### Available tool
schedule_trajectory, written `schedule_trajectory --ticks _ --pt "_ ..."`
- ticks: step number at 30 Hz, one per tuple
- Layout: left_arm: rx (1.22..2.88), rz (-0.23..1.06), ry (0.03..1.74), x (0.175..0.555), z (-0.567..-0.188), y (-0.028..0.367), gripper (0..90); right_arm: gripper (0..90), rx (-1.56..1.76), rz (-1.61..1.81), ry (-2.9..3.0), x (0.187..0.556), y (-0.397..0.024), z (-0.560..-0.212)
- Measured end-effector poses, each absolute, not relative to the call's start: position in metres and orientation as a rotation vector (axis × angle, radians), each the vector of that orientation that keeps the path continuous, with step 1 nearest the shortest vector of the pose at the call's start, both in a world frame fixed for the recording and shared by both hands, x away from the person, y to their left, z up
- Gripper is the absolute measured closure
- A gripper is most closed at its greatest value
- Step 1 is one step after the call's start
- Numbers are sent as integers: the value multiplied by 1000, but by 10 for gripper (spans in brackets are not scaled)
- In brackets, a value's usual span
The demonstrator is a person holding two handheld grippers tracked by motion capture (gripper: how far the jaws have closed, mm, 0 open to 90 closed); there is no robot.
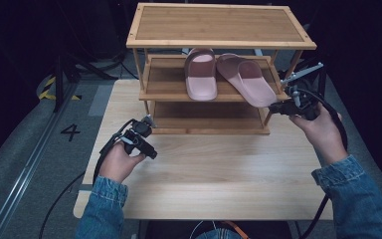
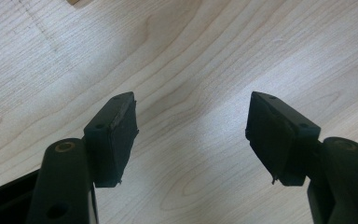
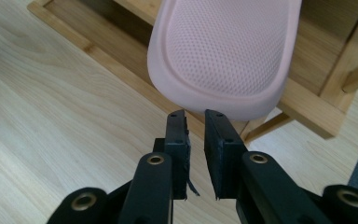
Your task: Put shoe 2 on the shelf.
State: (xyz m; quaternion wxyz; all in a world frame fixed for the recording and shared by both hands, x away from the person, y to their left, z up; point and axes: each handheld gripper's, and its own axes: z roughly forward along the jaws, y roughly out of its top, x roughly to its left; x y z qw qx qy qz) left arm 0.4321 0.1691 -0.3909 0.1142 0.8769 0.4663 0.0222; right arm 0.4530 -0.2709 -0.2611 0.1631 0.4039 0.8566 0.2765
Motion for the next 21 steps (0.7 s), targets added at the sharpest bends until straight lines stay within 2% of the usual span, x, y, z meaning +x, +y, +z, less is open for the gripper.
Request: schedule_trajectory --ticks 16,21 --pt "2567 62 1372 431 -391 170 337 770 1118 820 2451 471 -247 -263" --pt "2562 65 1380 431 -391 172 337 778 1128 855 2411 464 -257 -256"
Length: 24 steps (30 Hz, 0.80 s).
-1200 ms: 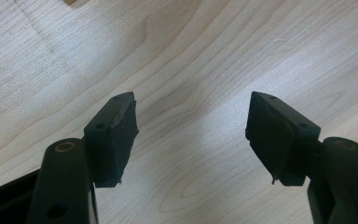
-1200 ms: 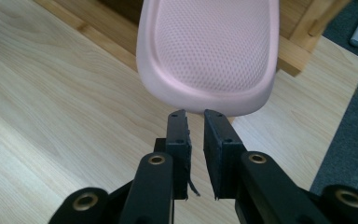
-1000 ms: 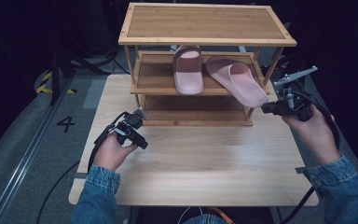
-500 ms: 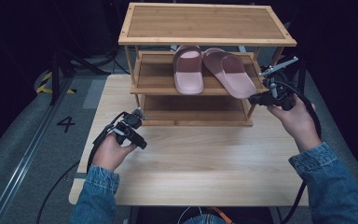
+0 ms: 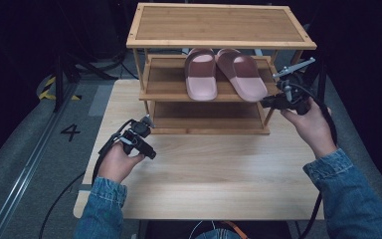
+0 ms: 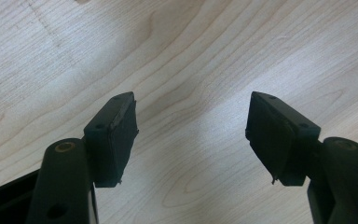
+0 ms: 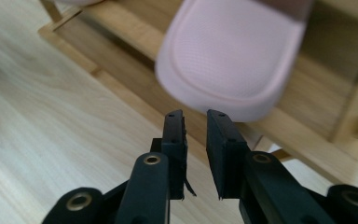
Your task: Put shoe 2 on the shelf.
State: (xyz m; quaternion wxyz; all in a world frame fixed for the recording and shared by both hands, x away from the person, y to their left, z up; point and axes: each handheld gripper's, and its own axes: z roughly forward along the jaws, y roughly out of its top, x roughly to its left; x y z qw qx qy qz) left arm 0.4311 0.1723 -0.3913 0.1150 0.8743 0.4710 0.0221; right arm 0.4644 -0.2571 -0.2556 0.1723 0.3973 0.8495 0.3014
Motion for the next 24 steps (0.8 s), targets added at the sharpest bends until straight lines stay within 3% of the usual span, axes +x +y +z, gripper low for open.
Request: schedule_trajectory --ticks 14,24 --pt "2549 65 1427 421 -393 185 336 814 1262 726 2309 503 -276 -263" --pt "2551 88 1440 418 -392 190 337 811 1215 808 2411 500 -247 -266"
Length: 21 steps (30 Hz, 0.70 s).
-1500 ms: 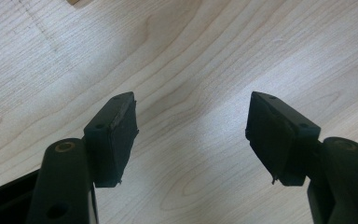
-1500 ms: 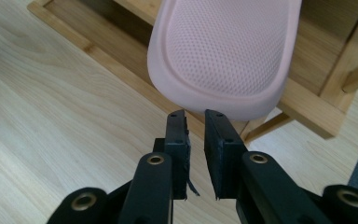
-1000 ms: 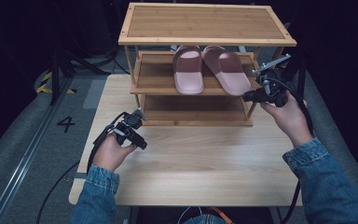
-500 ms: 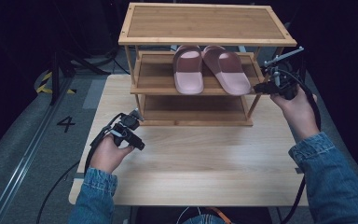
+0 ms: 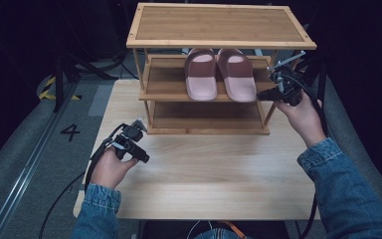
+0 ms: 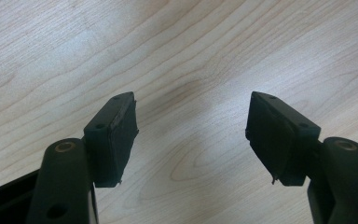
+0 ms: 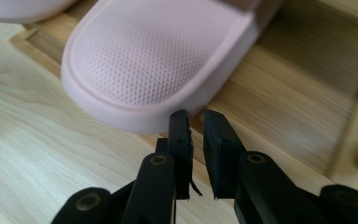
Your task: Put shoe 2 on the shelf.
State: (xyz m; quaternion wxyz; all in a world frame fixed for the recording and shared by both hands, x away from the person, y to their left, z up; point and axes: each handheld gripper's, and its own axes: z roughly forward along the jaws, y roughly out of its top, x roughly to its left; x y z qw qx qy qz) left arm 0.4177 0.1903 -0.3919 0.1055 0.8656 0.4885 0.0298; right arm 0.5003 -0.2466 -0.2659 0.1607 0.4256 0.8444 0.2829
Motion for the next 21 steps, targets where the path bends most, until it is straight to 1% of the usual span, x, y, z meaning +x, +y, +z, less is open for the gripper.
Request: schedule_trajectory --ticks 2,10,13,21 --pt "2538 68 1445 417 -392 189 337 810 1187 815 2426 499 -239 -266" --pt "2544 72 1435 419 -393 190 337 806 1127 816 2464 499 -217 -265" --pt "2532 66 1441 418 -392 190 336 802 1129 808 2466 498 -215 -264" --pt "2533 70 1440 419 -392 191 337 748 1113 843 2473 492 -223 -260"
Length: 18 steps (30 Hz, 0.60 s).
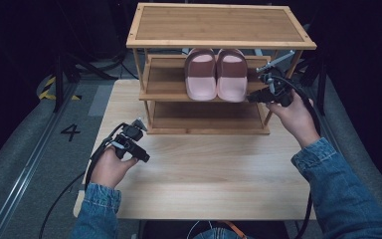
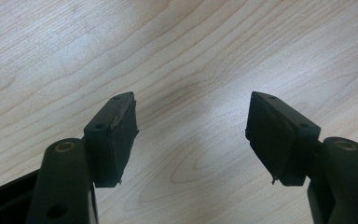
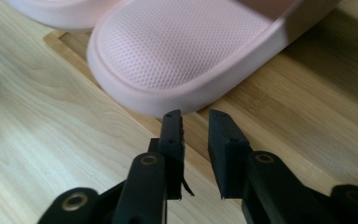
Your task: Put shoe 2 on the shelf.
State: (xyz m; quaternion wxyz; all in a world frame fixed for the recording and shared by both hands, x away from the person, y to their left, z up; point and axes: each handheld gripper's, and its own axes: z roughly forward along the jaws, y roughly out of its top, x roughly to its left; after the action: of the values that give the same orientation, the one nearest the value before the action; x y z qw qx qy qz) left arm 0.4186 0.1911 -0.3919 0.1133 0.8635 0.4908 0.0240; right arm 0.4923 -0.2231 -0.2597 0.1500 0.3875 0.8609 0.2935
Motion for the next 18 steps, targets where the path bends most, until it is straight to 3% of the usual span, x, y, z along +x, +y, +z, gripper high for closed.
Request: schedule_trajectory --ticks 18 --pt "2512 80 1448 417 -389 196 337 642 1159 822 2475 456 -282 -264"
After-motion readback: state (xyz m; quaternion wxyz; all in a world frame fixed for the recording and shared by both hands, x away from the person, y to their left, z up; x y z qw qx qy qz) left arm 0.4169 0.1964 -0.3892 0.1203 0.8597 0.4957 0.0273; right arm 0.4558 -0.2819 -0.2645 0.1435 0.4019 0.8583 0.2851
